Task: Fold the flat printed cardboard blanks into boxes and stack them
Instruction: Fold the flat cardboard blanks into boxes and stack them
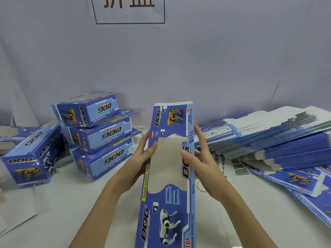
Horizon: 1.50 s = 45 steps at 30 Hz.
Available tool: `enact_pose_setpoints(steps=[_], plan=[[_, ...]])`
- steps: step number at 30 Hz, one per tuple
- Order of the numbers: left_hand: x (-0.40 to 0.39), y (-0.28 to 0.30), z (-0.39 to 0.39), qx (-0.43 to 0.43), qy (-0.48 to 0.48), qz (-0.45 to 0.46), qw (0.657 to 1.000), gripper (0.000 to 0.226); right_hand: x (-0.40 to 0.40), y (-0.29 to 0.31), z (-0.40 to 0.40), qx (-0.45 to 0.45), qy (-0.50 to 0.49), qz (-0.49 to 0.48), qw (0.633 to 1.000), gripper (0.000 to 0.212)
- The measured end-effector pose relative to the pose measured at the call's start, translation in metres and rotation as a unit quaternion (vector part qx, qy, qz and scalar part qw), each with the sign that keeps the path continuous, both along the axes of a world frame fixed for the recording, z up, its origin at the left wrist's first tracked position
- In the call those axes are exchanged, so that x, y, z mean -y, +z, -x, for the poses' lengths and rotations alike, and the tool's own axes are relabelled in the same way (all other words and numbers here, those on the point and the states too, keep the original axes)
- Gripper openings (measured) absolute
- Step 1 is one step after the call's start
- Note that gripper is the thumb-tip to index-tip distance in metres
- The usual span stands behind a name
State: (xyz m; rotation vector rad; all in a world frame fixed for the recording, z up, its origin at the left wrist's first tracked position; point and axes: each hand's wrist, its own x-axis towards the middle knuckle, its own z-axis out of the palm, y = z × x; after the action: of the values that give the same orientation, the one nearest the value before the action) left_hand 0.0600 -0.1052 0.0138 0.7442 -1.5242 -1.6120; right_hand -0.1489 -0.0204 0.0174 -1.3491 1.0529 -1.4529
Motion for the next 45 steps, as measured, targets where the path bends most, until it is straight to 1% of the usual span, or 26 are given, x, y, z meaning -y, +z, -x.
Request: enact_pose_setpoints(steps=[2,3,6,11,14,16,17,19,21,22,25,26,29,32,36,39,41,42,43,44,45], plan=[[0.002,-0.001,0.002,-0.010,0.041,0.017,0.999,0.078,-0.001,-0.001,0.003,0.017,0.033,-0.017,0.999,0.082],[0.002,-0.002,0.004,-0.012,0.054,0.029,0.998,0.077,-0.001,-0.002,0.003,0.022,0.040,-0.024,0.999,0.083],[-0.001,-0.004,0.008,-0.004,0.051,0.054,0.997,0.067,-0.001,-0.005,0.000,0.001,-0.003,0.000,1.000,0.085],[-0.005,-0.004,0.012,-0.018,0.040,0.071,0.997,0.065,0.001,-0.011,-0.005,-0.055,-0.076,0.060,0.994,0.081],[-0.006,-0.003,0.011,-0.007,0.050,0.087,0.995,0.061,0.001,-0.014,-0.002,-0.049,-0.075,0.055,0.994,0.080],[-0.008,-0.002,0.011,-0.006,0.050,0.093,0.994,0.048,0.001,-0.013,-0.001,-0.035,-0.087,0.044,0.995,0.077],[-0.009,-0.001,0.012,-0.006,0.049,0.093,0.994,0.040,0.001,-0.011,-0.002,-0.027,-0.093,0.040,0.994,0.072],[-0.012,0.001,0.014,-0.010,0.044,0.079,0.996,0.030,0.000,-0.009,-0.002,-0.020,-0.102,0.038,0.994,0.051],[-0.013,0.003,0.015,-0.010,0.037,0.068,0.997,0.028,-0.001,-0.006,-0.003,-0.023,-0.103,0.035,0.994,0.033],[-0.013,0.003,0.014,-0.009,0.035,0.065,0.997,0.030,-0.001,-0.005,-0.003,-0.030,-0.101,0.032,0.994,0.030],[-0.010,0.004,0.009,-0.010,0.039,0.056,0.998,0.041,-0.002,-0.002,-0.005,-0.039,-0.095,0.033,0.994,0.030],[-0.008,0.003,0.007,-0.009,0.040,0.053,0.998,0.041,-0.003,-0.002,-0.006,-0.040,-0.098,0.032,0.994,0.031],[-0.011,0.004,0.007,0.006,0.022,0.053,0.998,0.030,-0.002,-0.003,-0.009,-0.037,-0.112,0.029,0.993,0.034],[-0.015,0.005,0.010,0.015,0.025,0.068,0.997,0.042,-0.002,-0.005,-0.008,-0.036,-0.108,0.024,0.993,0.034],[-0.012,0.003,0.008,0.007,0.031,0.072,0.997,0.026,-0.002,-0.005,-0.008,-0.033,-0.102,0.021,0.994,0.034],[-0.010,0.001,0.007,0.013,0.006,0.048,0.999,0.034,-0.001,-0.006,-0.007,-0.020,-0.101,0.033,0.994,0.031],[-0.007,-0.001,0.006,0.013,-0.006,0.027,1.000,0.051,0.000,-0.006,-0.007,0.023,-0.107,0.042,0.993,0.031],[-0.004,-0.002,0.006,0.017,-0.005,0.017,1.000,0.063,0.001,-0.006,-0.008,0.041,-0.117,0.046,0.991,0.034],[-0.002,-0.003,0.005,0.022,0.003,0.015,1.000,0.072,0.002,-0.006,-0.008,0.049,-0.138,0.049,0.988,0.043],[0.000,-0.005,0.005,0.020,0.022,0.021,0.999,0.077,0.002,-0.006,-0.009,0.037,-0.169,0.050,0.984,0.054],[0.001,-0.005,0.005,0.011,0.055,0.033,0.998,0.079,0.002,-0.006,-0.009,0.006,-0.207,0.053,0.977,0.065]])
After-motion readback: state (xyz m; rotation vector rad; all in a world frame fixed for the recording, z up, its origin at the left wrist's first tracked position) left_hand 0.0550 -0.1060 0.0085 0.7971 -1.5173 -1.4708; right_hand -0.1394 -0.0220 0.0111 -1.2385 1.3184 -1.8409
